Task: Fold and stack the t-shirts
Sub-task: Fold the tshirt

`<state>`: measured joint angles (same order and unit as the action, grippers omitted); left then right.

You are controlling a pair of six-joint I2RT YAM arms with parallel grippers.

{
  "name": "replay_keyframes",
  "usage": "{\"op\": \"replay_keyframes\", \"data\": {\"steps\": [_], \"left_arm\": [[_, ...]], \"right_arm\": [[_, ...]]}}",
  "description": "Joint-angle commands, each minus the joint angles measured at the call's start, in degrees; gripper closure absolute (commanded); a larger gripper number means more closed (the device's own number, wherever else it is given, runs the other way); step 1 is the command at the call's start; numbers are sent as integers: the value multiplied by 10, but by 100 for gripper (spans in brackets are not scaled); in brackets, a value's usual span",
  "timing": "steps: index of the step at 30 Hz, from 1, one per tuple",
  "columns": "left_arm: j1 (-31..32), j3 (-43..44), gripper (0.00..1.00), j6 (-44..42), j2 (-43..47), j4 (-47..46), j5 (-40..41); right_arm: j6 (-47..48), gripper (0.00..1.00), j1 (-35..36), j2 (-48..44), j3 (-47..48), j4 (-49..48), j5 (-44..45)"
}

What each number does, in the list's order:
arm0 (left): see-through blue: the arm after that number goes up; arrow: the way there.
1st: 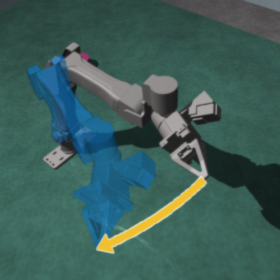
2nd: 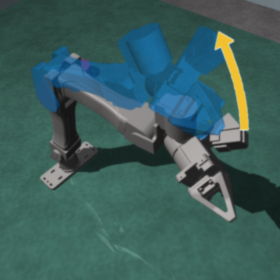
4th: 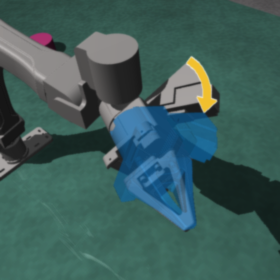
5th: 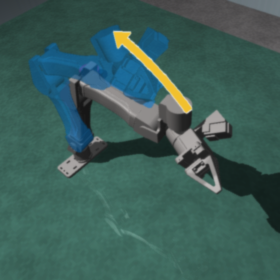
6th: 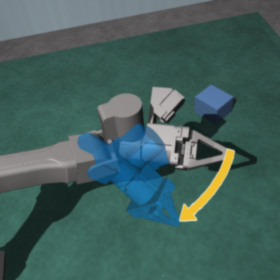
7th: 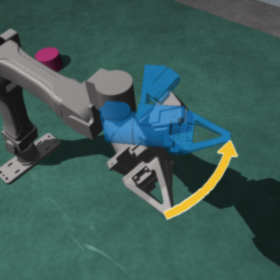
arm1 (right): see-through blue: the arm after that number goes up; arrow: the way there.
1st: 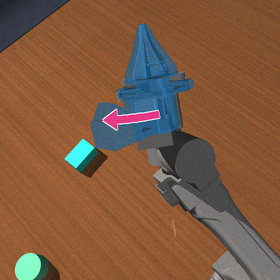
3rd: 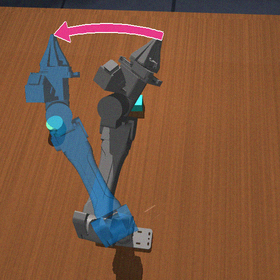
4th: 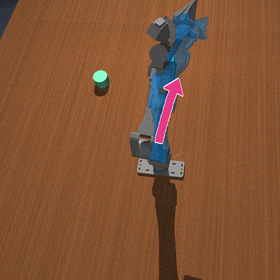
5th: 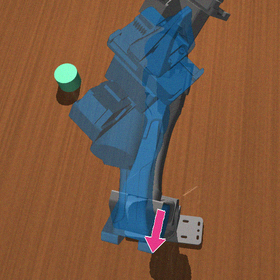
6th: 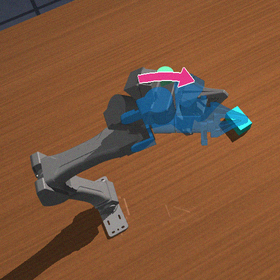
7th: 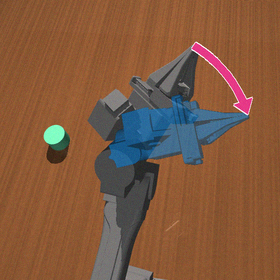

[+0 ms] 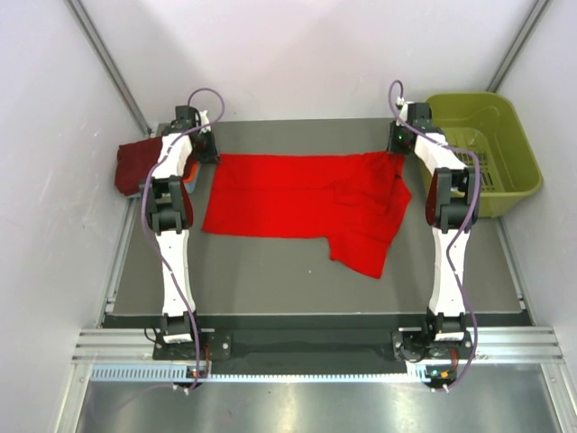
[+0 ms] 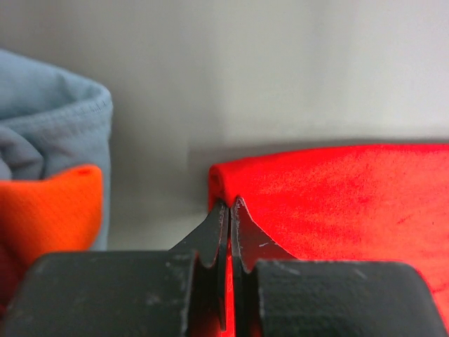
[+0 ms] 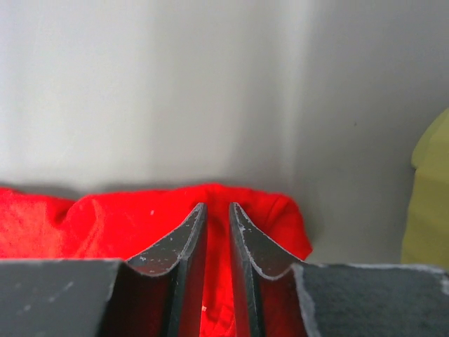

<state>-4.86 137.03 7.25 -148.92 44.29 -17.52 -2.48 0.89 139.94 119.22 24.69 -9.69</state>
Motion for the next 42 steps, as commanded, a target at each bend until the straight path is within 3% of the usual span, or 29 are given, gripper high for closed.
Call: {"op": "replay_keyframes", "data": {"steps": [1,5,9,10,17,27,42], "left_arm": [[-3,22,100,0,-21,-53,49],[1,20,100,0,-22,-51,50],[6,19,100,6,-22,-50,47],[6,18,100,7,-22,-50,45],[6,7,100,18,-15,-46,24],[6,-12,100,22,-3,-42,6],[6,-31,100,30,10,-39,-10]], "right_arm": [[5,81,5,9,38,-29,10],[9,80,3,6,36,-22,8],[-1,47,3,-26,36,-9,13],[-3,46,4,-33,37,-6,17],[6,47,6,-73,10,11,32],[12,56,24,-136,-55,38,33],[59,62,33,-124,-120,56,95]]}}
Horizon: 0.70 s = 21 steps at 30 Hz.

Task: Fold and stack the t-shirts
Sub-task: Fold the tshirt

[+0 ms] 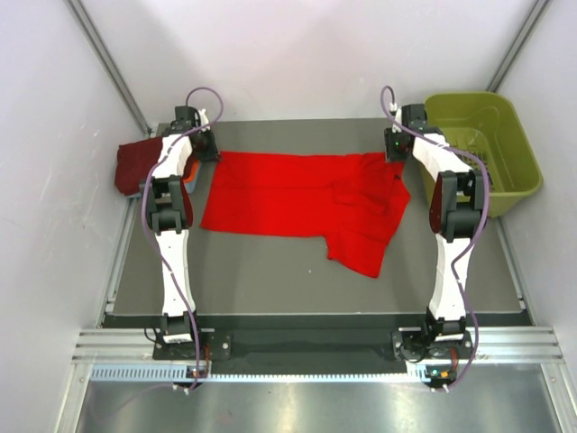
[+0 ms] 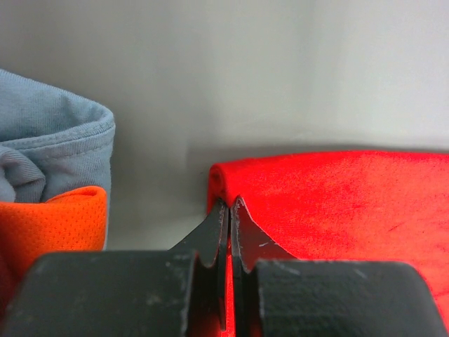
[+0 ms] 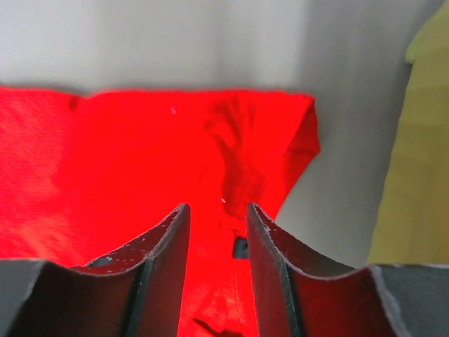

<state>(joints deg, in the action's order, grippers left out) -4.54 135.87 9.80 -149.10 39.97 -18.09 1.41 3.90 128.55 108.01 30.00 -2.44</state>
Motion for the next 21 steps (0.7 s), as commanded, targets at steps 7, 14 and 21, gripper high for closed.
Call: {"op": "replay_keyframes", "data": {"steps": [7,14,21], "left_arm": [[2,-23,100,4,16,6,-6],[2,-32,100,1,23,7,-5],[3,-33,100,0,24,6,0]], "right_arm": [[20,64,2,1,-17,5,34],[18,86,3,35,-4,2,11],[26,100,1,60,12,-2,14]]}}
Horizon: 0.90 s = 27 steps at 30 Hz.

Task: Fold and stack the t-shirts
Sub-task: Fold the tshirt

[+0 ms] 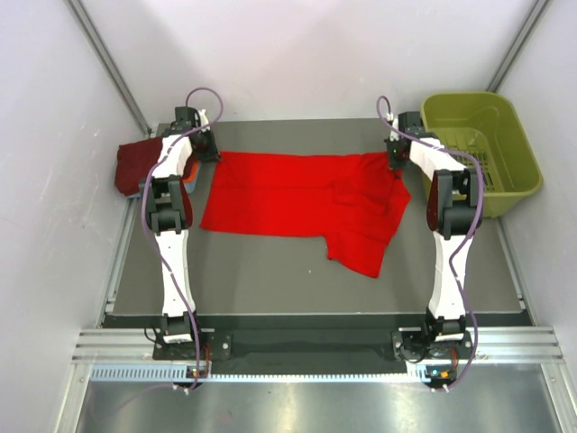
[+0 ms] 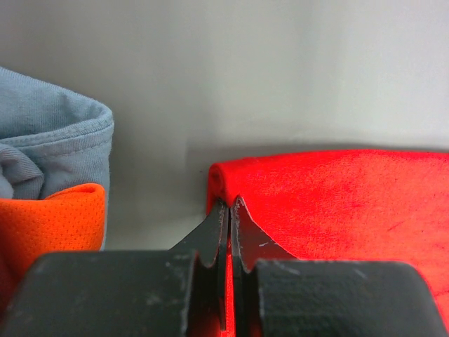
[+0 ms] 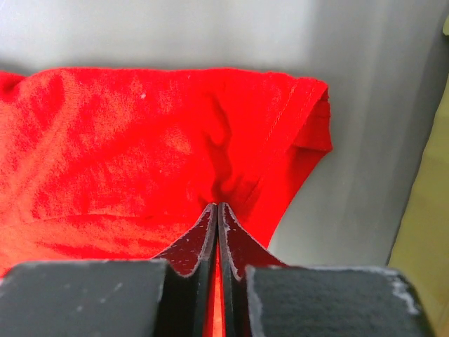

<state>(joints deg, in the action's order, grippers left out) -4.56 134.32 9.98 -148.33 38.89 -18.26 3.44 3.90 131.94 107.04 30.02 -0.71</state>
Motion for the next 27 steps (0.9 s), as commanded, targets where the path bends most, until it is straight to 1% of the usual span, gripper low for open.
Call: {"op": "replay_keyframes", "data": {"steps": [1,4,5,12,20,26,27], "left_arm": [[3,-18,100,-2,15,17,6],[4,-13,100,-1,9,12,13],[4,-10,100,-2,7,10,15],[8,19,100,-5,-19,0,30],[18,38,100,-5,-30,-15,68],[26,49,100,-4,-36,-24,93],[26,54,98,-3,-35,-23,102]], "right_arm": [[7,100,0,29,25,-3,0],[10,100,-5,45,47,-8,4],[10,100,-6,53,60,-8,18],[8,100,-14,86,111,-17,18],[12,100,-20,108,145,-36,24],[12,100,-20,109,152,-42,20],[14,100,-20,107,153,-43,19]]}}
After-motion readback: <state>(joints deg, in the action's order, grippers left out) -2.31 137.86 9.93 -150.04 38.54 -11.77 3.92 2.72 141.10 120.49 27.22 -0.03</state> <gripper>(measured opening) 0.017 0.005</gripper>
